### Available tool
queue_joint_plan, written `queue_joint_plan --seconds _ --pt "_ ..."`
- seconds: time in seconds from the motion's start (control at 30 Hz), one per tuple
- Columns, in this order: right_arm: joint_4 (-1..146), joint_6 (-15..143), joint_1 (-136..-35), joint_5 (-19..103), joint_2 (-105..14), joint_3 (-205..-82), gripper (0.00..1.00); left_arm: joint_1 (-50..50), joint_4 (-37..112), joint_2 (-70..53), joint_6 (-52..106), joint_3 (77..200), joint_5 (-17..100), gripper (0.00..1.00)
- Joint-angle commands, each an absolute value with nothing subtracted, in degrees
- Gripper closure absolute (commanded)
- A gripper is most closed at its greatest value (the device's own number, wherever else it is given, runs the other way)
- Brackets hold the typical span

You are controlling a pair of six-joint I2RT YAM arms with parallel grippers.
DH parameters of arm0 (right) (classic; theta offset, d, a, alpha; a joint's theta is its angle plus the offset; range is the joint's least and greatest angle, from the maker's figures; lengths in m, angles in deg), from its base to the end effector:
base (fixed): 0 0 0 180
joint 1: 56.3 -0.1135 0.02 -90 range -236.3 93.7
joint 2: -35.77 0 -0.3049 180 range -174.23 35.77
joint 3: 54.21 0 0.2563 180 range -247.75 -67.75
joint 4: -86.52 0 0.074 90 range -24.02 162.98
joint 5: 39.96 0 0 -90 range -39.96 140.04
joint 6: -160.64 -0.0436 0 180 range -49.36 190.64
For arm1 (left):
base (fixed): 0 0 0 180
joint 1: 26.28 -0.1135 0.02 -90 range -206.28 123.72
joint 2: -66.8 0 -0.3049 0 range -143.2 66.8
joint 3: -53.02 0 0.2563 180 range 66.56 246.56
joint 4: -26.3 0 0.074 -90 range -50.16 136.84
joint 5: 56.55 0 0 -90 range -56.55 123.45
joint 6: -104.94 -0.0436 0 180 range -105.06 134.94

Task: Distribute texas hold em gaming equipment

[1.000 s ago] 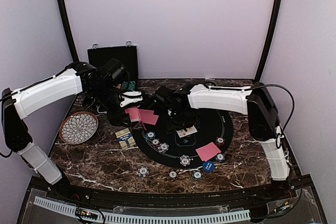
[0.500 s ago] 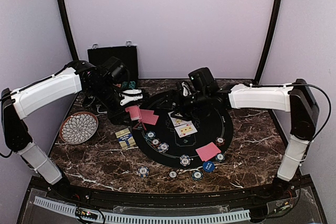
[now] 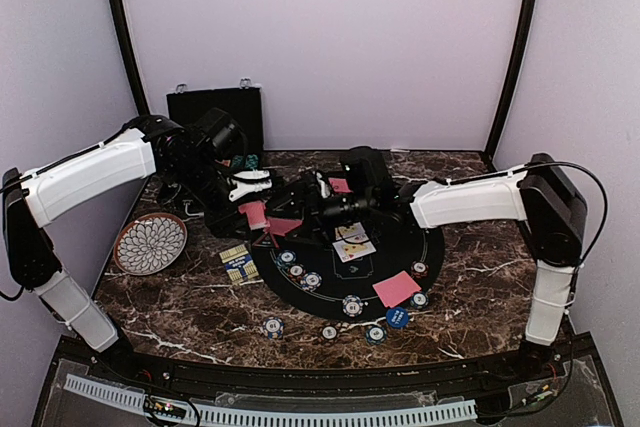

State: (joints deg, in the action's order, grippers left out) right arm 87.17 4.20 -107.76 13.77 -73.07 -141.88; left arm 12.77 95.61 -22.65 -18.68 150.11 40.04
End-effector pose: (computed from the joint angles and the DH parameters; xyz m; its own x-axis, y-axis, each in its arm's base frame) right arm 0.2662 0.3756 0.2712 -0.9818 -0.0464 -0.1843 -0.1898 0.2789 0.9414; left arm 0.2506 -0.2097 0.3492 -0.1993 0.8699 -0.4511 0.9349 0.3068 0.1786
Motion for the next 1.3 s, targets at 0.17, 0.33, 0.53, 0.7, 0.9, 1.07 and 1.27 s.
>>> queue_joint_plan --seconds 0.17,0.33,0.53,0.7,0.9,1.07,1.27 --pt "97.14 -1.21 -109.44 10.98 -76.04 -143.01 0.08 12.58 94.79 -20.96 -18.03 151.16 40.91 1.00" --pt "101.64 -4.24 -109.79 10.55 -77.73 -143.41 0.08 12.61 94.77 -20.97 -18.02 150.94 40.99 1.00" --pt "102.74 -5.51 -110.17 9.69 -80.69 -146.93 0.08 12.61 94.70 -21.09 -17.94 151.11 41.33 1.00" --pt "103.56 -6.67 -110.46 9.07 -83.40 -150.12 0.08 12.57 94.77 -21.10 -17.92 151.01 41.47 1.00" --pt "105.69 -9.11 -111.00 7.94 -87.79 -154.66 0.09 12.64 94.65 -21.23 -17.76 151.35 41.87 1.00" --pt "105.58 -10.09 -111.56 7.19 -90.73 -158.38 0.11 12.60 94.88 -21.20 -17.81 151.22 41.84 1.00" --pt "104.49 -10.53 -111.67 5.67 -92.95 -160.17 0.13 12.58 94.65 -21.16 -17.88 150.96 41.85 1.00"
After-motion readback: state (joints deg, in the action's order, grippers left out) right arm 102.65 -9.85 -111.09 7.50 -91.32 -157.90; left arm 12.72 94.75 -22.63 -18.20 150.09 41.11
